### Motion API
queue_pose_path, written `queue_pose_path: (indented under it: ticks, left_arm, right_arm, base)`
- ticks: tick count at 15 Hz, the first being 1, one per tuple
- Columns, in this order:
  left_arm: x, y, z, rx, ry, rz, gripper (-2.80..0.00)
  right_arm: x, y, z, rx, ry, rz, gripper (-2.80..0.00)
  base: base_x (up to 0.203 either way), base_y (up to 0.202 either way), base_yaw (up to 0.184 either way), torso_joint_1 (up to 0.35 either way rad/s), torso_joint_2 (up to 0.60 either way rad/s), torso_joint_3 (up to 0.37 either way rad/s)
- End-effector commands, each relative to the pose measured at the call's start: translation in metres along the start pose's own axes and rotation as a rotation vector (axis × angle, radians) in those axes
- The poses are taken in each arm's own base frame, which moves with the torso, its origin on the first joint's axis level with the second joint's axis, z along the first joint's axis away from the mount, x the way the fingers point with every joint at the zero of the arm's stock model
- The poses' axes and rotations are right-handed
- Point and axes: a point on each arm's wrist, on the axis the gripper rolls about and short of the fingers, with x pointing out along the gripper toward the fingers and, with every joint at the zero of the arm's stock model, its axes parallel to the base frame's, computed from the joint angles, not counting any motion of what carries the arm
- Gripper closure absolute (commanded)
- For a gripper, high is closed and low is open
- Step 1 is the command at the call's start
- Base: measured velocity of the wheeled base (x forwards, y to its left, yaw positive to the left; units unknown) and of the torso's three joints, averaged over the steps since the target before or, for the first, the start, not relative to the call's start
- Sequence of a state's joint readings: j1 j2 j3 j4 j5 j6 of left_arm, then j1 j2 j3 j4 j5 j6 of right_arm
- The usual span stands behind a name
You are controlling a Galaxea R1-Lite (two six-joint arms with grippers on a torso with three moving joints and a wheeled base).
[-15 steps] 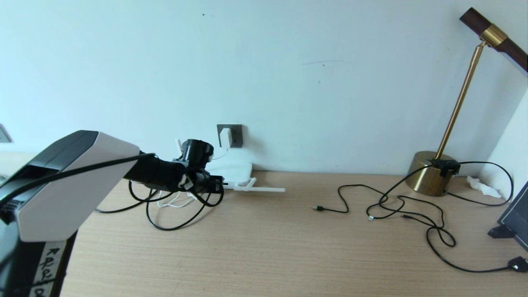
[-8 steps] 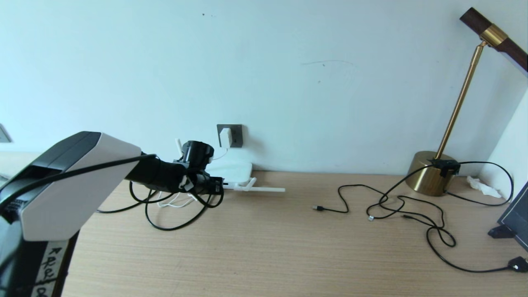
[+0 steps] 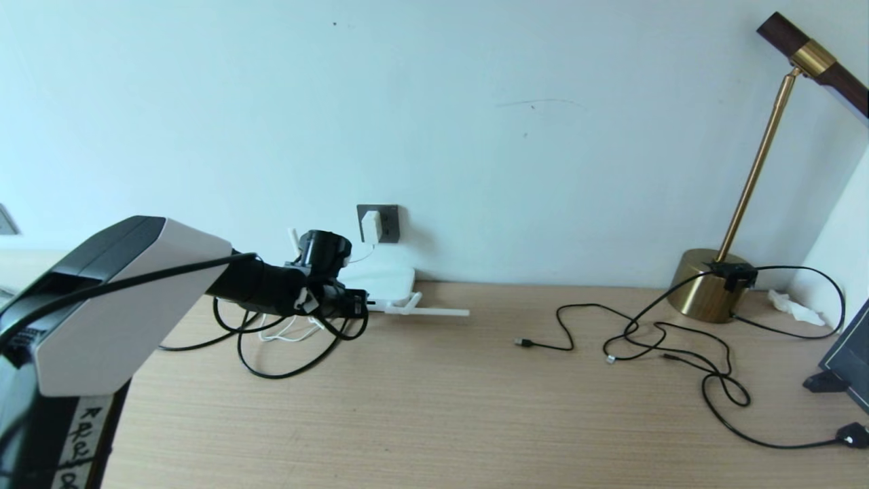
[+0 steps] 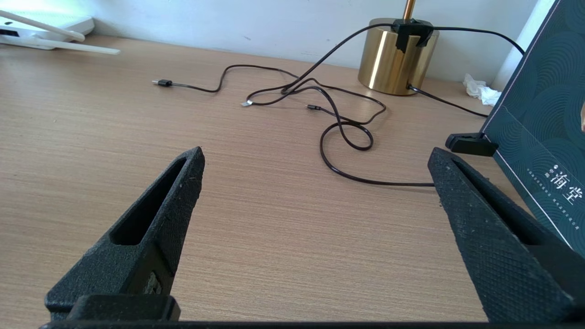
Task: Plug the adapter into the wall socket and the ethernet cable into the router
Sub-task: Plug cable into router interface
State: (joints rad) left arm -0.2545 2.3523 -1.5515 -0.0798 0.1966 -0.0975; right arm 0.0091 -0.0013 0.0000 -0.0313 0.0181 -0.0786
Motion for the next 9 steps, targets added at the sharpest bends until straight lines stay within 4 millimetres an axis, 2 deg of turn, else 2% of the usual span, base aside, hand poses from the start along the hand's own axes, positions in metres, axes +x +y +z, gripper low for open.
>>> queue_pose_path:
  ticks: [1,9]
  left_arm:
    - [-0.0008,0.0001,0.0003,-0.001,0.000,0.001,0.00]
    - [-0.0035,0.0005,0.0017,0.000,0.001,0.001,0.00]
  right_arm:
    - [0.0008,0.0002,-0.0029,0.000,0.011,0.003,-2.80]
    - [0.0008,0.0002,-0.0029,-0.001,0.011,0.001,-2.80]
  base:
    - [0.000,0.000,0.000,0.000,0.00,0.000]
    - [0.000,0.000,0.000,0.000,0.00,0.000]
